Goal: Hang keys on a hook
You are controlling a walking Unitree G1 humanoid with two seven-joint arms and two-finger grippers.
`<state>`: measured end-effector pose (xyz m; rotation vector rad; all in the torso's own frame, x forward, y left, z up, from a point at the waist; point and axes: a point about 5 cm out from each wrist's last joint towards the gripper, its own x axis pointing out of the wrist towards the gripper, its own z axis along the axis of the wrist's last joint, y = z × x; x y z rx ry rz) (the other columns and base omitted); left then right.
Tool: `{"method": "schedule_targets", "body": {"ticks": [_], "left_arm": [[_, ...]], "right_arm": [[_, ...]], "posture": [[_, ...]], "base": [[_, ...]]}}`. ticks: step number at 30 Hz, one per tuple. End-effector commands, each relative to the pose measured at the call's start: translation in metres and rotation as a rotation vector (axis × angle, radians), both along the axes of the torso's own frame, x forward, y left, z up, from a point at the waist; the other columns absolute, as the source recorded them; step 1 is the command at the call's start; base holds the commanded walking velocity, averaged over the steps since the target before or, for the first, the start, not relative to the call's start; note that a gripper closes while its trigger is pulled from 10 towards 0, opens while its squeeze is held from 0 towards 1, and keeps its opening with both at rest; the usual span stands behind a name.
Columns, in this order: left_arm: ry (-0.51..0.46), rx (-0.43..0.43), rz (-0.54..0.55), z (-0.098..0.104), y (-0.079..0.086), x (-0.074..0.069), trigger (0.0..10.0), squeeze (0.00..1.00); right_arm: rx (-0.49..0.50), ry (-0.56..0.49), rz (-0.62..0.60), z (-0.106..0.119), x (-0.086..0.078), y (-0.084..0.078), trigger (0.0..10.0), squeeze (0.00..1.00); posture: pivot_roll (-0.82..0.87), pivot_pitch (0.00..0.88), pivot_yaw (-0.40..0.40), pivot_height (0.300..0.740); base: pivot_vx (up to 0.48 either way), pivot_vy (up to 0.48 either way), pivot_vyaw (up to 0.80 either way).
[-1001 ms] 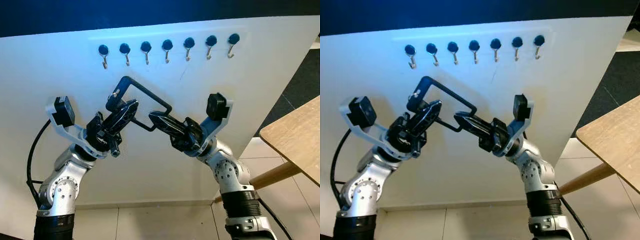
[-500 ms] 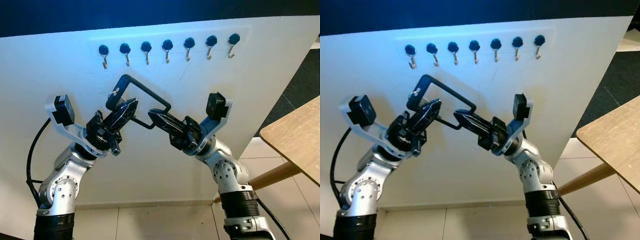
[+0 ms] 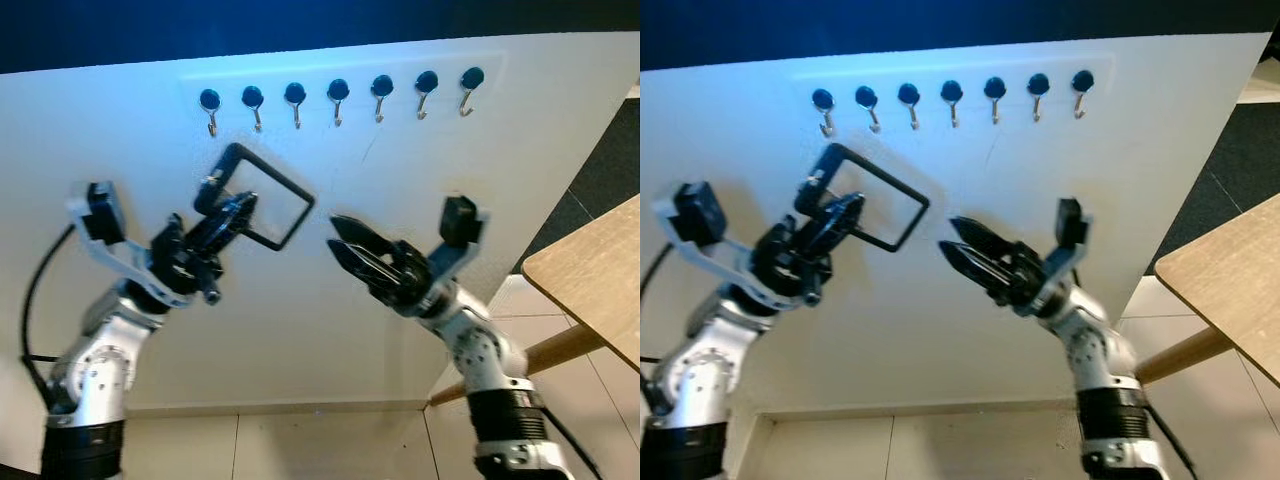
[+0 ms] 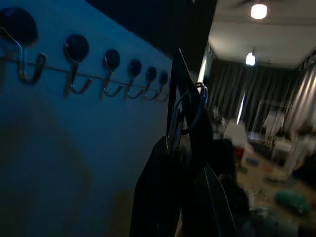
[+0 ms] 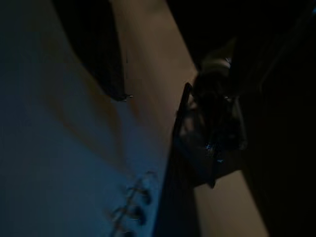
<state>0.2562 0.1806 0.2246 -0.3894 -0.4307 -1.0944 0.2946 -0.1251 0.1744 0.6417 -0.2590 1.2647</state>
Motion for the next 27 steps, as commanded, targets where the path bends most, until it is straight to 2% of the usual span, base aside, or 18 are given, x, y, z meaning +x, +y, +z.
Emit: {"method": "schedule_targets", "body": {"ticks": [1,3,5,6,7,8,14,16,18,19,20,21,22,23,24,25,27], "left_arm": [[-0.024,0.058,0.018,0.004,0.006,0.0,10.0,0.0],[-0.019,0.172,0.039,0.002,0.012,0.001,10.0,0.0],[-0.002,0.362,0.068,-0.006,0.02,0.003,10.0,0.0],[0.007,0.468,0.075,-0.01,0.023,0.004,10.0,0.0],[0.016,0.545,0.077,-0.012,0.025,0.004,10.0,0.0],[0.021,0.583,0.076,-0.013,0.026,0.004,10.0,0.0],[-0.01,0.908,0.133,-0.018,0.031,0.009,10.0,0.0],[-0.009,0.984,0.137,-0.022,0.03,0.01,10.0,0.0],[-0.009,0.984,0.137,-0.022,0.03,0.01,10.0,0.0],[-0.007,1.054,0.135,-0.027,0.029,0.011,10.0,0.0],[-0.007,1.054,0.135,-0.027,0.029,0.011,10.0,0.0],[-0.001,1.114,0.132,-0.033,0.029,0.012,10.0,0.0],[-0.003,1.182,0.123,-0.038,0.028,0.013,10.0,0.0],[-0.004,1.208,0.115,-0.041,0.024,0.013,10.0,0.0],[-0.004,1.208,0.115,-0.041,0.024,0.013,10.0,0.0],[-0.013,1.218,0.102,-0.043,0.018,0.014,10.0,0.0],[-0.026,1.213,0.091,-0.043,0.013,0.015,10.0,0.0]], "right_arm": [[-0.017,0.016,0.012,-0.006,-0.002,0.0,10.0,1.0],[-0.052,0.018,-0.018,-0.009,-0.001,-0.003,10.0,1.0],[-0.058,0.021,-0.059,-0.009,0.003,-0.006,10.0,1.0],[-0.06,0.018,-0.073,-0.008,0.005,-0.006,10.0,0.4],[-0.06,0.013,-0.082,-0.006,0.006,-0.006,10.0,0.22],[-0.061,0.008,-0.084,-0.005,0.006,-0.006,10.0,0.0],[-0.068,-0.057,-0.099,0.01,0.008,0.002,10.0,0.0],[-0.092,-0.076,-0.104,0.013,0.009,0.004,10.0,0.0],[-0.092,-0.076,-0.104,0.013,0.009,0.004,10.0,0.0],[-0.136,-0.093,-0.11,0.014,0.009,0.007,10.0,0.0],[-0.136,-0.093,-0.11,0.014,0.009,0.007,10.0,0.0],[-0.175,-0.109,-0.121,0.014,0.01,0.01,10.0,0.0],[-0.237,-0.119,-0.151,0.014,0.014,0.013,10.0,0.0],[-0.299,-0.126,-0.188,0.012,0.018,0.016,10.0,0.0],[-0.299,-0.126,-0.188,0.012,0.018,0.016,10.0,0.0],[-0.382,-0.143,-0.242,0.01,0.023,0.02,10.0,0.0],[-0.424,-0.168,-0.268,0.009,0.025,0.023,10.0,0.0]], "posture": [[-0.05,0.071,0.061,0.74],[-0.05,0.071,0.062,0.74],[-0.05,0.075,0.064,0.74],[-0.05,0.078,0.067,0.74],[-0.05,0.078,0.067,0.74],[-0.05,0.078,0.067,0.74],[-0.05,0.085,0.071,0.74],[-0.05,0.085,0.071,0.74],[-0.05,0.085,0.071,0.74],[-0.05,0.085,0.071,0.74],[-0.05,0.085,0.071,0.74],[-0.05,0.085,0.071,0.74],[-0.05,0.09,0.069,0.74],[-0.05,0.09,0.069,0.74],[-0.05,0.09,0.069,0.74],[-0.05,0.092,0.069,0.74],[-0.05,0.092,0.069,0.74]], "base": [[0.0,0.0,0.0],[0.0,0.0,0.0],[0.0,0.0,0.0],[0.0,0.0,0.0],[0.0,0.0,0.0],[0.0,0.0,0.0],[0.0,0.0,0.0],[0.0,0.0,0.0],[0.0,0.0,0.0],[0.0,0.0,0.0],[0.0,0.0,0.0],[0.0,0.0,0.0],[0.0,0.0,0.0],[0.0,0.0,0.0],[0.0,0.0,0.0],[0.0,0.0,0.0],[0.0,0.0,0.0]]}}
